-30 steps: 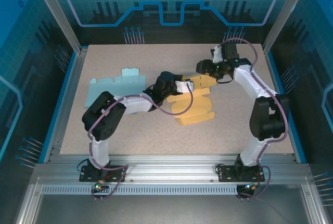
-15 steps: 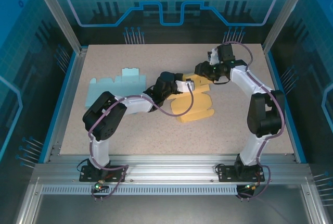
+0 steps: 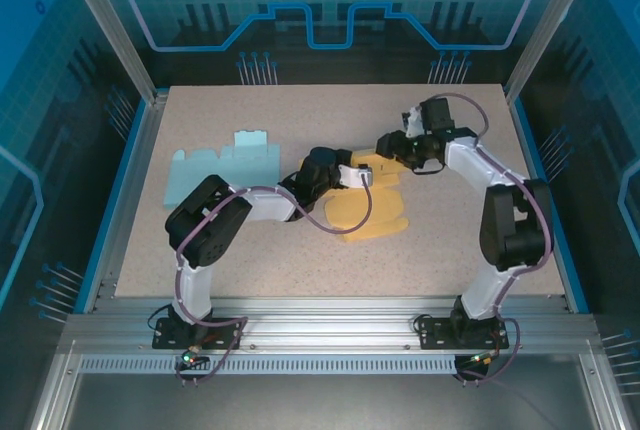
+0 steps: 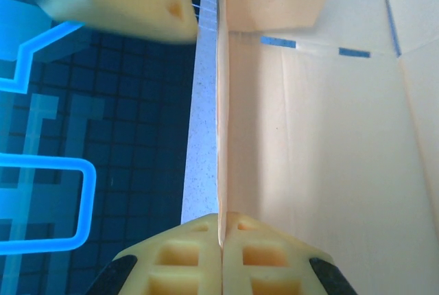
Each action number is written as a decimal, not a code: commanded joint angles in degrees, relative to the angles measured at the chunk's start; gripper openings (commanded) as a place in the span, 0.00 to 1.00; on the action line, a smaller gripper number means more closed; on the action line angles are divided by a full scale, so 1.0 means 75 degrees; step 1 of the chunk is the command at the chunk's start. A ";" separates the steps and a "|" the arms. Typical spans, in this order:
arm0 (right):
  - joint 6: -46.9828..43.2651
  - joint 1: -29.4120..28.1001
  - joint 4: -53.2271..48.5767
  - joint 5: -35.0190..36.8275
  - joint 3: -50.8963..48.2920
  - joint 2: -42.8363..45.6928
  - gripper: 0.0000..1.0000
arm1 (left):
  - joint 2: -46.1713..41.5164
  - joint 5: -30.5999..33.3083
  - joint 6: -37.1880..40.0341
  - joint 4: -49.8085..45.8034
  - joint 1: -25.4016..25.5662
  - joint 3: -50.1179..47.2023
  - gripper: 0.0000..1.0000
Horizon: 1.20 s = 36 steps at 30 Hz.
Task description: Fold the paper box
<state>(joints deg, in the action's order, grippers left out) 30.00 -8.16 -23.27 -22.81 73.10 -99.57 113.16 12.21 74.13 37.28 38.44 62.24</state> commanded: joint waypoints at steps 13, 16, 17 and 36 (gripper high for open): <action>-0.0074 0.0942 0.1296 0.0052 -0.2398 0.0991 0.56 | -0.0419 -0.0453 -0.1024 -0.0003 -0.0272 -0.0119 0.00; -0.0016 0.0953 0.1759 -0.0091 -0.2401 0.0599 0.56 | -0.0471 -0.0508 -0.1324 0.0005 -0.0338 -0.0096 0.00; -0.0005 0.0953 0.1868 -0.0128 -0.2385 0.0487 0.56 | -0.0504 -0.0545 -0.1469 -0.0016 -0.0355 -0.0090 0.00; -0.0262 0.0959 0.2841 -0.0829 -0.1639 -0.1000 0.58 | -0.0628 -0.0969 -0.2090 -0.0264 -0.0547 0.0004 0.00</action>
<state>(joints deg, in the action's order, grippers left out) 28.84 -1.43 -3.73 -26.94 59.37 -105.27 109.89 6.57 59.86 35.55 34.65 61.87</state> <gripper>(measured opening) 0.582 0.064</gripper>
